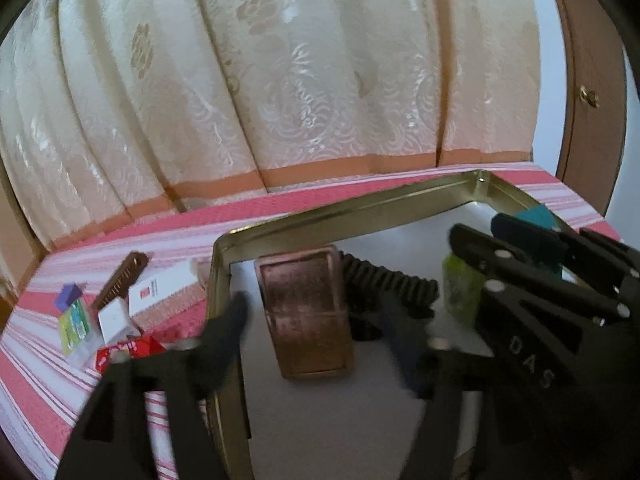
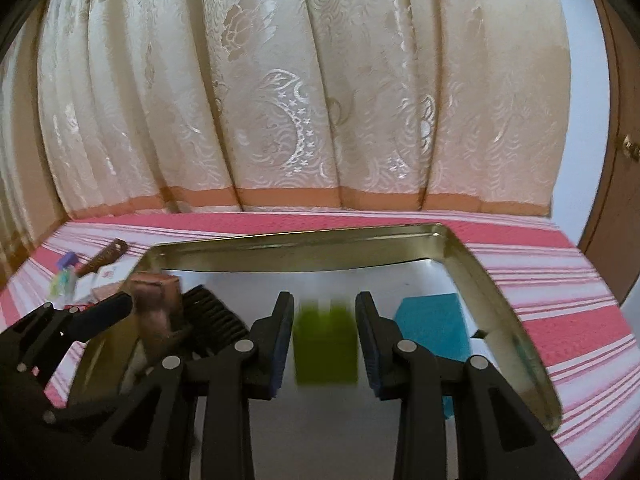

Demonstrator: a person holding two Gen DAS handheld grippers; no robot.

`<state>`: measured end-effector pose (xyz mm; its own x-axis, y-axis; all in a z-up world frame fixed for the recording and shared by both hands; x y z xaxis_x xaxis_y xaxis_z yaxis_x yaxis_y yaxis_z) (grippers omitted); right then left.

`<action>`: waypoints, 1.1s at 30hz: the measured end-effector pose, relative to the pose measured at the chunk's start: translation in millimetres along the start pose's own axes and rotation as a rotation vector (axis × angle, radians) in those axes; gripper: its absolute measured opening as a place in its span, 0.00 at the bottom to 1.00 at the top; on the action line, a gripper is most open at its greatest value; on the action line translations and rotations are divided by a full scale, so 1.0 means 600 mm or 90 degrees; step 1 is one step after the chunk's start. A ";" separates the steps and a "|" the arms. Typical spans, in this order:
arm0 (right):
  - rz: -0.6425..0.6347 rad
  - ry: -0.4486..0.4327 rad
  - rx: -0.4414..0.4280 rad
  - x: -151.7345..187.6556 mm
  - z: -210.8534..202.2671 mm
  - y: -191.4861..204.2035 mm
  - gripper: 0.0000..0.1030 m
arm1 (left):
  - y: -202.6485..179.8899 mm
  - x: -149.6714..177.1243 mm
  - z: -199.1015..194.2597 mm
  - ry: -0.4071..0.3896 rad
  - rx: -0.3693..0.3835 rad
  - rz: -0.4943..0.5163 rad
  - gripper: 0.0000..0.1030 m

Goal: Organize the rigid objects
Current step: 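Release the green block with the right tool while the left tool releases the copper box, then lift both tools out of the tray and pull them back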

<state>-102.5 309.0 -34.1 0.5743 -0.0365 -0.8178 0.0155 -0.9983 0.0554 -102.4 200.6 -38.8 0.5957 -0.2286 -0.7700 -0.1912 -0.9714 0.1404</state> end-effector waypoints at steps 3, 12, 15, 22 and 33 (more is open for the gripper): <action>-0.004 -0.020 -0.005 -0.001 -0.010 0.006 0.78 | -0.009 -0.003 -0.014 -0.028 -0.013 0.023 1.00; 0.108 -0.086 0.046 -0.017 -0.045 -0.069 0.84 | 0.004 -0.002 -0.014 -0.025 0.016 -0.012 1.00; 0.156 -0.088 0.048 -0.014 -0.046 -0.093 0.84 | 0.005 -0.004 -0.019 -0.037 0.019 -0.020 1.00; 0.178 -0.118 0.084 -0.014 -0.062 -0.116 0.84 | 0.026 -0.012 -0.037 -0.071 0.028 -0.056 1.00; 0.186 -0.208 0.156 -0.019 -0.108 -0.144 0.89 | 0.066 -0.012 -0.040 -0.094 0.001 -0.102 1.00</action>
<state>-57.4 398.8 7.6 0.2388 -0.2895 -0.9269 -0.3230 -0.9239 0.2053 -95.4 162.1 -12.8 0.4973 -0.0600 -0.8655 -0.1046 -0.9945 0.0088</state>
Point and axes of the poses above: each gripper's, at about its wrist camera, not at the fingertips, and z roughly the way its jaws point, y to its left, x to its underside, the point moved 7 cm from there along z, roughly the way its jaws point, and after that the axes turned 3 degrees about y, right-handed, at the moved point
